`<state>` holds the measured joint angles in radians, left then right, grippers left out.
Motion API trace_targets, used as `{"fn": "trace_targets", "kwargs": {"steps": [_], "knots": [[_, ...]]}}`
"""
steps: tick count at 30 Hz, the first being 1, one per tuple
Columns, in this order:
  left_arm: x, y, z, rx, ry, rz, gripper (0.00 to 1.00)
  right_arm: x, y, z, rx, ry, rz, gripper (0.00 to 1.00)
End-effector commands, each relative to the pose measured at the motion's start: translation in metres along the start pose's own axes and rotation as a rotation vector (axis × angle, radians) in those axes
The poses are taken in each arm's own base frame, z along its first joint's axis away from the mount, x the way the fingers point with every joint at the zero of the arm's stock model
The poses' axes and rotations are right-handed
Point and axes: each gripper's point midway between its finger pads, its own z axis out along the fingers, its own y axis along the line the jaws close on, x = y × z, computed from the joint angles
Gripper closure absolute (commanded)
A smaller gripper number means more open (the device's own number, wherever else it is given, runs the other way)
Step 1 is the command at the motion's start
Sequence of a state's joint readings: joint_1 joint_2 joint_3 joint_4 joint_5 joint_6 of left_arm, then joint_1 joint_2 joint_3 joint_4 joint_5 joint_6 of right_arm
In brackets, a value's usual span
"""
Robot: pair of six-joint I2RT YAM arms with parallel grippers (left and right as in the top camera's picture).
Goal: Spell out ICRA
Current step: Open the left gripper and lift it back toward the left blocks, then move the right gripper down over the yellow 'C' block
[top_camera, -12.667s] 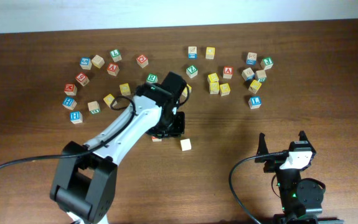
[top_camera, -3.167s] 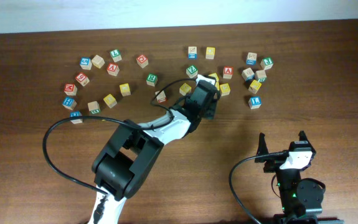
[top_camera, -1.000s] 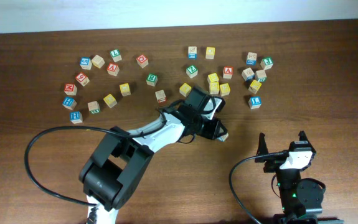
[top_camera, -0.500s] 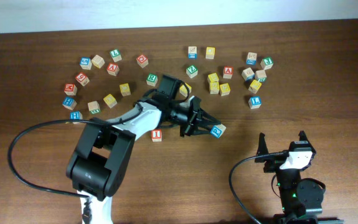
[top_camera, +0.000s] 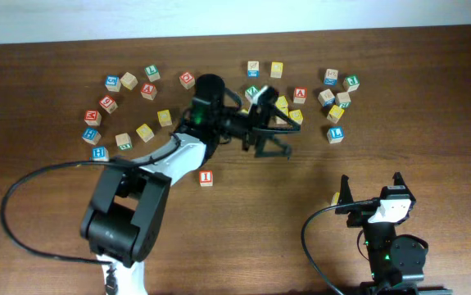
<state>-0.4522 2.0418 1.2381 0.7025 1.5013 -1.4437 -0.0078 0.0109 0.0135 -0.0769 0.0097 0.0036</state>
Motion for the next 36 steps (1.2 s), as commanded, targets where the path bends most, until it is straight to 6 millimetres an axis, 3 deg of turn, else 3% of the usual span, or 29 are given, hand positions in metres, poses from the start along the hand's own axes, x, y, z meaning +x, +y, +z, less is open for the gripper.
{"fn": "trace_targets", "kwargs": {"steps": [1, 5, 8, 13, 15, 16, 18, 19, 21, 22, 23, 25, 27, 28, 29, 30, 31, 32, 33, 34, 36], "knots": [[0.002, -0.03, -0.002, 0.009, -0.005, 0.103, 0.01, 0.003, -0.003, 0.0, 0.015, 0.004, 0.01, 0.02], [0.001, -0.031, -0.002, 0.008, -0.013, 0.184, 0.01, 0.003, -0.003, 0.0, 0.015, 0.004, 0.009, 0.02], [-0.012, -0.038, -0.009, 0.007, -0.081, 0.25, 0.01, 0.003, -0.003, 0.0, 0.015, 0.004, 0.009, 0.02], [-0.07, -0.033, -0.059, -0.104, -0.414, 0.52, 0.01, 0.003, -0.003, 0.0, 0.015, 0.004, 0.009, 0.02], [-0.096, -0.004, -0.075, -0.235, -0.566, 0.456, 0.01, 0.003, -0.003, 0.0, 0.015, 0.004, 0.009, 0.02], [-0.109, 0.023, -0.09, -0.39, -0.642, 0.45, 0.01, 0.003, -0.003, 0.0, 0.015, 0.004, 0.01, 0.02], [-0.113, 0.068, -0.122, -0.713, -0.695, 0.366, 0.01, 0.003, -0.003, 0.0, 0.015, 0.004, 0.009, 0.02], [-0.107, 0.076, -0.137, -0.867, -0.67, 0.343, 0.01, 0.003, -0.003, 0.0, 0.015, 0.004, 0.009, 0.02], [-0.099, 0.064, -0.167, -1.101, -0.653, 0.322, 0.01, 0.003, -0.003, 0.0, 0.015, 0.004, 0.009, 0.02], [-0.095, 0.049, -0.185, -1.207, -0.685, 0.286, 0.01, 0.003, -0.003, 0.0, 0.015, 0.004, 0.009, 0.02], [-0.087, 0.01, -0.209, -1.322, -0.738, 0.258, 0.01, 0.003, -0.003, 0.0, 0.015, 0.004, 0.009, 0.02], [-0.079, -0.024, -0.216, -1.333, -0.76, 0.258, 0.01, 0.003, -0.003, 0.0, 0.015, 0.004, 0.009, 0.02], [-0.064, -0.044, -0.227, -1.355, -0.773, 0.23, 0.01, 0.0, -0.016, -0.001, 0.09, -0.009, 0.009, 0.02], [-0.048, -0.048, -0.245, -1.402, -0.787, 0.18, 0.01, -0.008, -0.021, -0.001, 0.118, -0.041, 0.017, 0.02], [-0.035, -0.046, -0.26, -1.44, -0.804, 0.118, 0.01, -0.017, -0.009, -0.001, 0.048, -0.079, 0.043, 0.02], [-0.02, -0.042, -0.278, -1.472, -0.837, 0.022, 0.01, -0.021, 0.033, -0.004, -0.202, -0.075, 0.183, 0.02], [-0.004, -0.037, -0.295, -1.479, -0.864, -0.08, 0.01, -0.018, 0.06, -0.011, -0.366, -0.034, 0.257, 0.02], [0.007, -0.033, -0.307, -1.476, -0.882, -0.151, 0.01, -0.015, 0.079, -0.02, -0.486, 0.001, 0.295, 0.02], [0.021, -0.028, -0.324, -1.483, -0.897, -0.229, 0.01, -0.031, 0.094, -0.031, -0.601, -0.029, 0.345, 0.02], [0.031, -0.026, -0.336, -1.49, -0.903, -0.278, 0.01, -0.047, 0.094, -0.034, -0.618, -0.079, 0.394, 0.02], [0.052, -0.021, -0.359, -1.497, -0.919, -0.373, 0.01, -0.108, 0.092, -0.054, -0.663, -0.318, 0.368, 0.02]]}}
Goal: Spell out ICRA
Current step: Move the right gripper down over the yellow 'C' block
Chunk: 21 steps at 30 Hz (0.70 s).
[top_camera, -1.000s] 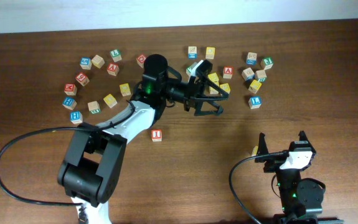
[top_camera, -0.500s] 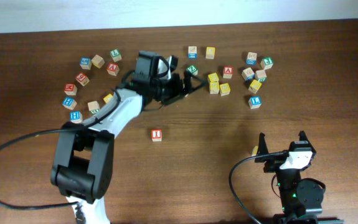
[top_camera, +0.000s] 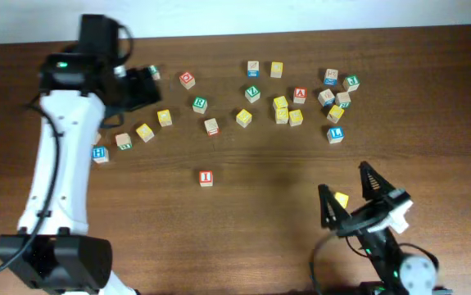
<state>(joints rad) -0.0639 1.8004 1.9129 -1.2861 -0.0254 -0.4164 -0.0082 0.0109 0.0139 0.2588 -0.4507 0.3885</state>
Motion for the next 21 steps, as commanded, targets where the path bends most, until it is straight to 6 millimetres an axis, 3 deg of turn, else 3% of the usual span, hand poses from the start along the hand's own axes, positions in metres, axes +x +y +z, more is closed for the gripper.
{"fn": "trace_targets", "kwargs": {"steps": [1, 4, 5, 6, 8, 10, 12, 15, 21], "knots": [[-0.003, 0.041, 0.0, -0.073, 0.025, -0.107, 0.01, -0.051, 0.035, -0.004, -0.136, -0.128, 0.049, 0.02], [0.001, 0.068, -0.001, -0.11, 0.06, -0.163, 0.01, -0.124, 0.054, -0.006, -0.115, -0.244, -0.059, 0.02], [0.004, 0.073, -0.002, -0.119, 0.074, -0.173, 0.01, -0.14, 0.057, 0.002, -0.085, -0.2, -0.136, 0.02], [0.005, 0.076, -0.002, -0.124, 0.082, -0.18, 0.01, -0.143, 0.053, 0.013, -0.041, -0.103, -0.203, 0.02], [0.009, 0.077, -0.003, -0.13, 0.098, -0.179, 0.01, -0.123, 0.035, 0.03, 0.035, 0.225, -0.313, 0.01], [0.013, 0.078, -0.003, -0.136, 0.114, -0.179, 0.01, -0.092, 0.008, 0.027, 0.121, 0.577, -0.348, 0.02], [0.016, 0.079, -0.004, -0.139, 0.124, -0.179, 0.01, -0.057, -0.023, 0.013, 0.247, 0.901, -0.261, 0.01], [0.016, 0.079, -0.004, -0.139, 0.123, -0.179, 0.01, 0.019, -0.051, -0.002, 0.279, 1.319, -0.053, 0.02], [0.019, 0.079, -0.004, -0.144, 0.137, -0.179, 0.01, 0.113, -0.08, -0.03, 0.322, 1.783, 0.213, 0.02]]}}
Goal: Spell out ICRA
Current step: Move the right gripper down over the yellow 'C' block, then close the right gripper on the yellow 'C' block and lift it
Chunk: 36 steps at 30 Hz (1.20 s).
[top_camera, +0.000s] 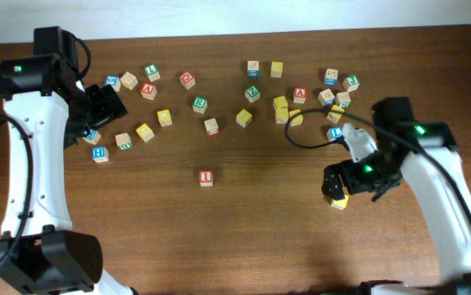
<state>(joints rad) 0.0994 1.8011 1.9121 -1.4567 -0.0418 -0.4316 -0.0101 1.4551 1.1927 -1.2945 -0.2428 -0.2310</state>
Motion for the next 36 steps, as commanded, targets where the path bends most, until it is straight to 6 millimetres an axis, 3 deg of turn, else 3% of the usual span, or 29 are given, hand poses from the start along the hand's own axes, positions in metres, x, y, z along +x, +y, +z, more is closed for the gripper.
{"fn": "trace_targets", "kwargs": {"steps": [1, 5, 11, 16, 23, 25, 26, 28, 31, 36], "knots": [[0.001, 0.002, 0.0, -0.01, 0.003, -0.014, 0.01, 0.008, -0.017, 0.034, 0.019, 0.181, 0.104, 0.02], [0.0, 0.002, 0.0, -0.01, 0.002, -0.014, 0.01, 0.016, -0.041, 0.068, 0.135, 0.29, 0.407, 0.02], [0.0, 0.002, 0.0, -0.008, -0.001, -0.014, 0.01, 0.006, -0.031, 0.076, 0.059, 0.264, 0.461, 0.02], [0.0, 0.002, 0.0, -0.008, 0.0, -0.014, 0.01, 0.001, -0.037, 0.092, 0.077, 0.211, 0.557, 0.22], [0.0, 0.002, 0.0, -0.01, 0.002, -0.014, 0.01, 0.013, -0.04, 0.116, 0.084, 0.2, 0.628, 0.31], [0.0, 0.002, 0.0, -0.009, 0.001, -0.014, 0.01, 0.012, -0.041, 0.123, 0.082, 0.181, 0.626, 0.36], [0.0, 0.002, 0.0, -0.008, 0.0, -0.014, 0.01, 0.011, -0.042, 0.125, 0.081, 0.173, 0.626, 0.44], [0.0, 0.002, 0.0, -0.008, 0.0, -0.014, 0.01, 0.004, -0.035, 0.126, 0.029, 0.156, 0.626, 0.49], [0.0, 0.002, 0.0, -0.008, 0.0, -0.014, 0.01, -0.007, -0.015, 0.126, -0.106, 0.139, 0.63, 0.68], [0.0, 0.002, 0.0, -0.008, 0.0, -0.014, 0.01, -0.024, 0.013, 0.13, -0.175, 0.112, 0.669, 0.79]]}}
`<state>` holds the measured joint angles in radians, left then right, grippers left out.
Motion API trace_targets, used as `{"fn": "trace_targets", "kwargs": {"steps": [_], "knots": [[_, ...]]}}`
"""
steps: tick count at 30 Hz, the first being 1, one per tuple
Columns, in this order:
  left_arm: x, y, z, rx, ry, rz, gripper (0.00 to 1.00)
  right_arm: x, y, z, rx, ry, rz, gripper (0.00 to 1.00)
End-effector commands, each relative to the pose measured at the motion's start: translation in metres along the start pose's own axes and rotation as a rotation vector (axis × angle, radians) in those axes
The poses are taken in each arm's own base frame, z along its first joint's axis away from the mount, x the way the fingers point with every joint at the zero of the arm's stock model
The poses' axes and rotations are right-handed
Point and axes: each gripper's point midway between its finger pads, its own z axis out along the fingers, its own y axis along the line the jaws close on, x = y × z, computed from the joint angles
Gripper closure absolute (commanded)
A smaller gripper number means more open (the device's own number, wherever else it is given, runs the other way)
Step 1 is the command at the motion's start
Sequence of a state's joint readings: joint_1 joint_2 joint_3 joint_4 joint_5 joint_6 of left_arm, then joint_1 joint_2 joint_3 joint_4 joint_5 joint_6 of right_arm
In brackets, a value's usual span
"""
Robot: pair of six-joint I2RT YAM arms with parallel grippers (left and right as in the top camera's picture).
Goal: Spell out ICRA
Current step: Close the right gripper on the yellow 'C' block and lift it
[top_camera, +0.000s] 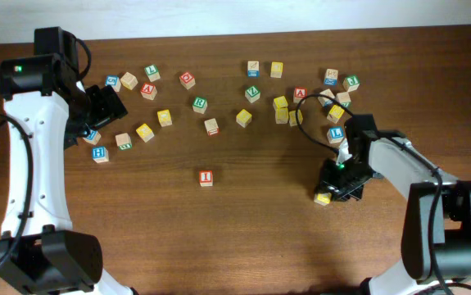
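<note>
A red-lettered I block lies alone in the middle of the table. My right gripper is low at the right, shut on a yellow block that pokes out at its lower left. Other letter blocks lie scattered along the far side, among them a red A block. At the far left, my left gripper hangs over the left cluster of blocks. Its fingers look like one dark mass from above, and whatever is between them is hidden.
Loose blocks spread in an arc from the left cluster across the far middle to the right group. A black cable loops over the blocks near the right arm. The table's far edge meets a white wall.
The yellow block has shifted a little to the left, and my right gripper has moved left with it. The right arm is folded in closer. The left arm has not moved.
At first my left arm reached into the middle blocks while the right arm rested near the front edge beside the yellow block. Then the left arm was at the far left. After that the right gripper was over the yellow block, which now sits further left.
</note>
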<state>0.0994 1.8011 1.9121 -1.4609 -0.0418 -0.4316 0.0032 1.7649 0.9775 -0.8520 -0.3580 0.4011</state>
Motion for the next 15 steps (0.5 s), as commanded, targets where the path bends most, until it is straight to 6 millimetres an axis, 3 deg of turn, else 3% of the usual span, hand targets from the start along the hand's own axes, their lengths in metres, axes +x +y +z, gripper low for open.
{"fn": "trace_targets", "kwargs": {"steps": [1, 8, 11, 13, 15], "knots": [[-0.001, 0.002, 0.0, -0.006, -0.004, -0.014, 0.01, 0.014, 0.038, 0.012, -0.081, 0.035, 0.014, 0.79], [-0.001, 0.002, 0.0, -0.007, -0.004, -0.014, 0.01, 0.016, 0.151, 0.028, -0.305, -0.065, 0.128, 0.8], [-0.001, 0.002, 0.0, -0.007, -0.003, -0.014, 0.01, 0.007, 0.18, 0.023, -0.399, -0.108, 0.233, 0.79], [0.0, 0.002, 0.0, -0.008, -0.001, -0.014, 0.01, 0.006, 0.187, 0.021, -0.426, -0.109, 0.301, 0.8], [0.0, 0.002, 0.0, -0.008, -0.001, -0.014, 0.01, 0.011, 0.195, 0.025, -0.429, -0.105, 0.378, 0.74]]}}
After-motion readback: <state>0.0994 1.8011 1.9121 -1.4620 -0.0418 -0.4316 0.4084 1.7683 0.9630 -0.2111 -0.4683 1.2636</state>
